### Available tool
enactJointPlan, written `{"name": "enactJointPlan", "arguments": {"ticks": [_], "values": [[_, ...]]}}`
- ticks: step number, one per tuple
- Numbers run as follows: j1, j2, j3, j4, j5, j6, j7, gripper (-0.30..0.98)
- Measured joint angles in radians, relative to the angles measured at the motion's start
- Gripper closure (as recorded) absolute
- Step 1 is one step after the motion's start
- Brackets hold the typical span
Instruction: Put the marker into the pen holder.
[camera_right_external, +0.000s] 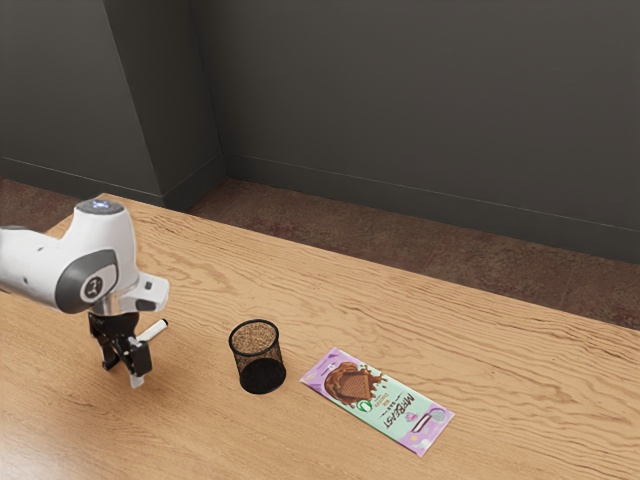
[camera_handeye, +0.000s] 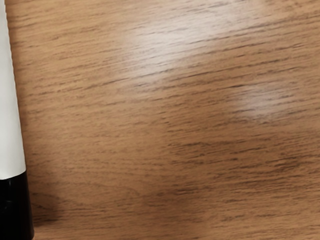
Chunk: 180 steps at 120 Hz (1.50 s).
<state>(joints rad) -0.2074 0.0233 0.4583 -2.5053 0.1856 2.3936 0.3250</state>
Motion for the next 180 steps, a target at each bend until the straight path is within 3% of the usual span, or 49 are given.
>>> {"name": "enactJointPlan", "arguments": {"ticks": [36, 71, 98, 158, 180], "values": [[0.096, 0.070, 0.000, 0.068, -0.019, 0.071, 0.037, 0.02], [0.086, 0.138, -0.003, 0.108, -0.208, 0.093, 0.094, 0.02], [0.086, 0.170, -0.003, 0.110, -0.255, 0.099, 0.143, 0.04], [0.079, 0.163, -0.003, 0.112, -0.265, 0.102, 0.204, 0.63], [0.076, 0.164, -0.002, 0.112, -0.261, 0.104, 0.209, 0.66]]}}
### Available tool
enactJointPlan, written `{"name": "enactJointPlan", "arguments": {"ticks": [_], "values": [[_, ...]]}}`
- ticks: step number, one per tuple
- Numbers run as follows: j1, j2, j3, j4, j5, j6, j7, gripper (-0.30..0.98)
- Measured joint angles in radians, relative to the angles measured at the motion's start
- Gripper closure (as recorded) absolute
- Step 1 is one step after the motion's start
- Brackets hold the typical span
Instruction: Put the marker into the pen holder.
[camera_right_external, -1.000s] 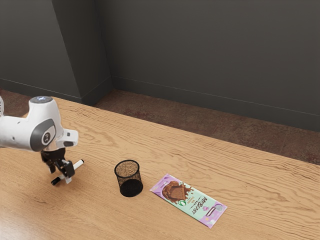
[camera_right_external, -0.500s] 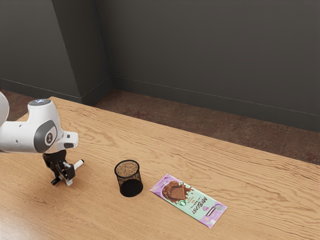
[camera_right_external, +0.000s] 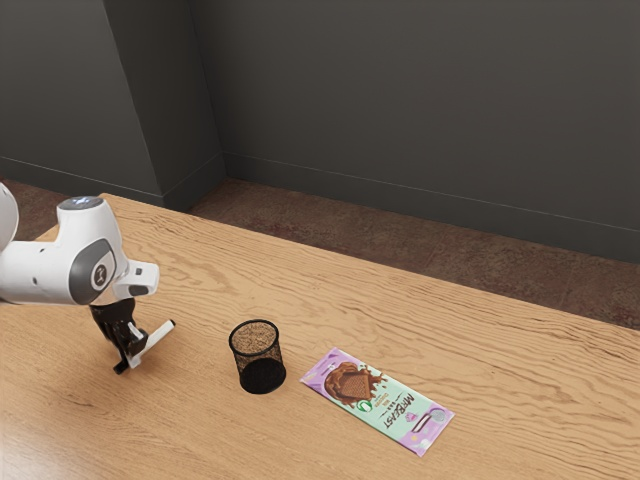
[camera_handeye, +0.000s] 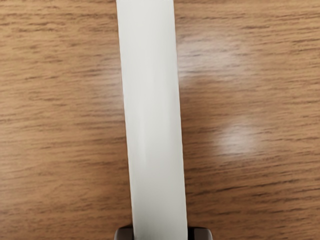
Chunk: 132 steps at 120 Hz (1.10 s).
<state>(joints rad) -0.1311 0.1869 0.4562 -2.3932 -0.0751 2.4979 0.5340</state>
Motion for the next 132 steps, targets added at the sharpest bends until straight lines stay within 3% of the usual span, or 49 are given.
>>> {"name": "enactJointPlan", "arguments": {"ticks": [30, 52, 69, 90, 113, 132], "values": [[-0.031, -0.043, -0.009, 0.032, 0.015, -0.002, -0.009, 0.77], [-0.090, -0.059, -0.079, 0.240, 0.045, -0.110, -0.023, 0.79], [-0.095, -0.055, -0.181, 0.421, 0.111, -0.309, -0.056, 0.79], [-0.106, -0.059, -0.252, 0.527, 0.162, -0.615, -0.109, 0.78], [-0.119, -0.058, -0.297, 0.597, 0.181, -0.924, -0.167, 0.77], [-0.139, -0.046, -0.307, 0.612, 0.165, -1.074, -0.199, 0.77]]}}
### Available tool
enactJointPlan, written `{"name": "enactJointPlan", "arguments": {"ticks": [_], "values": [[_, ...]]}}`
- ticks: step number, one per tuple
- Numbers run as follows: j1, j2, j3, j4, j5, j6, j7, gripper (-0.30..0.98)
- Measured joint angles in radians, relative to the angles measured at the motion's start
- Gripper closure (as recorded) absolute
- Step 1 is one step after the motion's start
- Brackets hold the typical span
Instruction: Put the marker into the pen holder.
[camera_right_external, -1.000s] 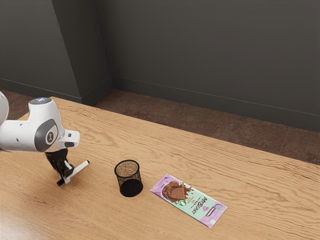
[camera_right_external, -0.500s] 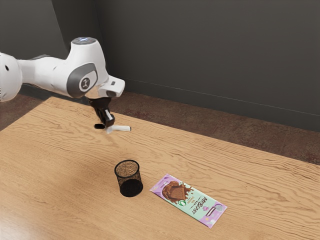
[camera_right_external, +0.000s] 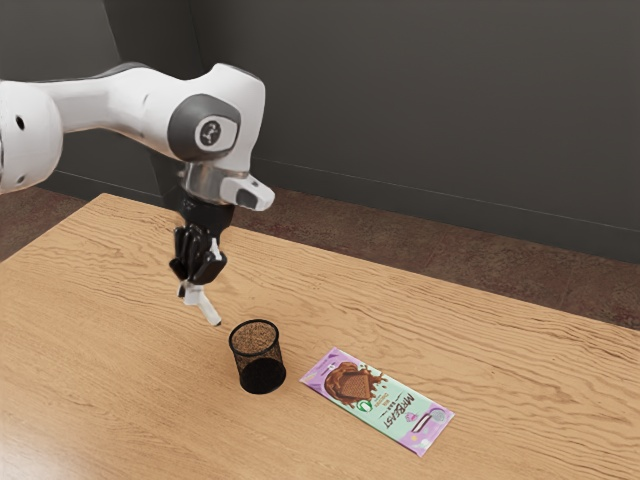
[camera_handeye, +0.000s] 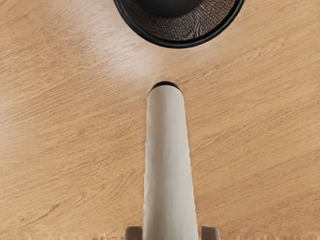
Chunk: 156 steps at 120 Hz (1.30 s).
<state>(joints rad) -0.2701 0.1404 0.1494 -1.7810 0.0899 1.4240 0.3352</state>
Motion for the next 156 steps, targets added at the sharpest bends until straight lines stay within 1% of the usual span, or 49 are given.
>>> {"name": "enactJointPlan", "arguments": {"ticks": [10, 22, 35, 52, 90, 109, 148, 150, 156], "values": [[-0.020, 0.008, -0.002, 0.009, -0.009, -0.044, -0.012, 0.77], [-0.028, 0.045, -0.009, 0.057, -0.015, -0.077, -0.023, 0.77], [-0.036, 0.089, -0.031, 0.110, -0.018, -0.099, -0.033, 0.77], [-0.036, 0.153, -0.037, 0.143, -0.019, -0.113, -0.043, 0.77], [-0.035, 0.241, -0.058, 0.213, -0.020, -0.115, -0.057, 0.77], [-0.028, 0.261, -0.058, 0.251, -0.017, -0.099, -0.054, 0.77], [-0.024, 0.341, -0.058, 0.256, -0.014, -0.057, -0.046, 0.77], [-0.024, 0.343, -0.058, 0.256, -0.014, -0.056, -0.045, 0.75], [-0.024, 0.345, -0.057, 0.257, -0.019, -0.054, -0.045, 0.64]]}}
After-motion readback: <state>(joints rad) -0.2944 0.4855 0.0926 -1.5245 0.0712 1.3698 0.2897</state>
